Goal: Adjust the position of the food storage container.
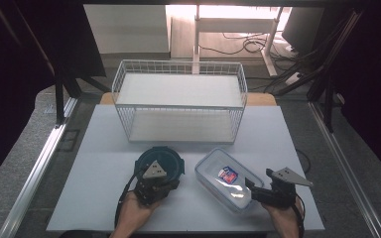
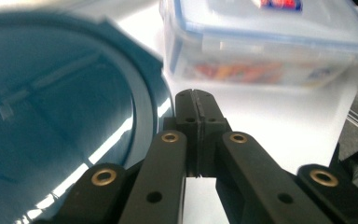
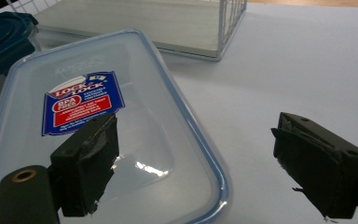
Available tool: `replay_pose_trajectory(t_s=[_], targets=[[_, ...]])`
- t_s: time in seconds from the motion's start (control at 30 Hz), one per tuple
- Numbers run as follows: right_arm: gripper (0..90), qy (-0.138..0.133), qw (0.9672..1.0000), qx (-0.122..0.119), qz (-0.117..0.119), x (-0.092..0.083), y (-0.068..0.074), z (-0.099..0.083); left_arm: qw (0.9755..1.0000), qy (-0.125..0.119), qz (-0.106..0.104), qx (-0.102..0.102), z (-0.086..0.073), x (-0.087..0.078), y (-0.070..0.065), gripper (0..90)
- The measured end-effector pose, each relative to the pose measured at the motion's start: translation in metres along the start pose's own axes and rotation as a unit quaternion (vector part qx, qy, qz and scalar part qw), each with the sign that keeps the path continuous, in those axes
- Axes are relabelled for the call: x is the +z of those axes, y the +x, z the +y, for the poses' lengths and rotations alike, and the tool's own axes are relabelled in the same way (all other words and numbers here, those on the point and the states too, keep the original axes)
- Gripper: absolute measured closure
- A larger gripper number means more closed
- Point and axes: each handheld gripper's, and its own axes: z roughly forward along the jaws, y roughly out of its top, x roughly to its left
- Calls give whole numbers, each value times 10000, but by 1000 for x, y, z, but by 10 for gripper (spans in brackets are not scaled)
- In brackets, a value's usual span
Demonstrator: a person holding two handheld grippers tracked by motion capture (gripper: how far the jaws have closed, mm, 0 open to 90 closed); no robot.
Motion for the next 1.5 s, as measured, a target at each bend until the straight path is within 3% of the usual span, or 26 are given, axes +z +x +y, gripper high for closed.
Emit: replay_pose_trajectory(t_s=[0.1, 0.13, 0.23, 0.3, 0.33, 0.4, 0.5, 0.6, 0.8, 0.87, 0.97, 1.33, 1.5], targets=[[133, 6, 10000, -32, 8, 0, 2, 0, 9999, 13, 125, -8, 22, 4, 5, 900], [133, -16, 10000, -54, -16, 0, 2, 0, 9998, 55, 142, -92, 34, 14, 10, 900], [133, -12, 10000, -53, -21, 0, 2, 0, 9995, 237, 147, -113, 42, 27, 13, 900], [133, 1, 10000, -42, -32, 0, 1, 0, 9987, 480, 170, -83, 46, 40, 13, 900], [133, 16, 10000, -13, -52, 0, 0, 0, 9973, 668, 302, -47, 48, 51, 12, 900], [133, 21, 10000, -2, -59, 0, 0, 0, 9967, 726, 348, -29, 50, 52, 12, 900], [133, 30, 10000, -12, -75, 0, 0, 0, 9944, 841, 604, 199, 53, 54, 7, 900], [133, 31, 10000, -42, -72, -1, 1, 0, 9932, 888, 685, 328, 53, 54, 6, 900], [133, 14, 10000, 3, -69, -2, 0, 0, 9927, 898, 775, 197, 45, 41, 20, 900], [133, 27, 10000, 17, -67, -1, -1, 0, 9930, 848, 817, 76, 38, 30, 34, 900], [133, 48, 10000, 13, -61, -1, 0, 0, 9930, 832, 834, -17, 34, 23, 42, 900], [137, 48, 10000, -6, 1, 1, 1, -1, 9868, 753, 1379, -403, 3, -23, 87, 900], [148, 49, 10000, 6, 46, 1, 1, -1, 9836, 734, 1581, -456, -6, -37, 100, 900]])
